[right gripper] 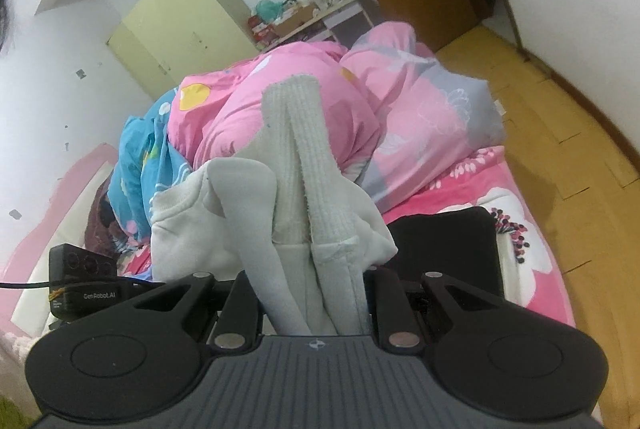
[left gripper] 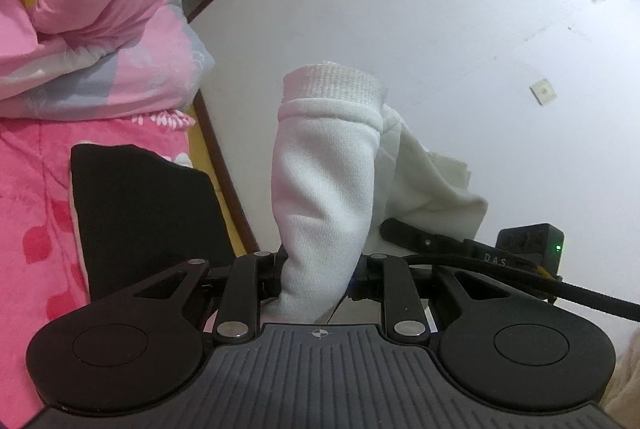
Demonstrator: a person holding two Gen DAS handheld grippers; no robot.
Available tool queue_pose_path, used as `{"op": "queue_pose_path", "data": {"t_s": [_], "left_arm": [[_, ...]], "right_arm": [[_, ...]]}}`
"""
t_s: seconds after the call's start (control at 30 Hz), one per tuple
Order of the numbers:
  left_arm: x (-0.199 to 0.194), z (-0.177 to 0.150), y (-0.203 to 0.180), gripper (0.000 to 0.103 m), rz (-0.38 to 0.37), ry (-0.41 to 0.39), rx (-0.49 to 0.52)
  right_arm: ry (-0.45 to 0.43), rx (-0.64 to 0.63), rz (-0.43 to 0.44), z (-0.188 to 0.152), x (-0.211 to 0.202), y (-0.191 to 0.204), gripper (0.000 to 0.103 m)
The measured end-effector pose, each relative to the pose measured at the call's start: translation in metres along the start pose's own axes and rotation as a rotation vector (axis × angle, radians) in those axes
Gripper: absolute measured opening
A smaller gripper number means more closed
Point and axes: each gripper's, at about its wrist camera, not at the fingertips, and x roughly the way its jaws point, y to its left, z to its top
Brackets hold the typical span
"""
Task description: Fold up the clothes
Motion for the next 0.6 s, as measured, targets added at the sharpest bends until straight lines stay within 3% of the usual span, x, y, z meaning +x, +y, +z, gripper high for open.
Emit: {"op": "queue_pose_path", "data": {"t_s": [0.23,0.6], "left_arm": [[0.045,0.030,0.048,0.021,0.036,-0.004,-0.047],[0.117,0.063,0.177,0.021,0.152,0.070,-0.211]], "right_arm": [[0.107,0.049,0.067,0.040,0.067,-0.063,0.018],[0.288,0.171,0.115,0.041,0.230,-0.184,0.019]]}}
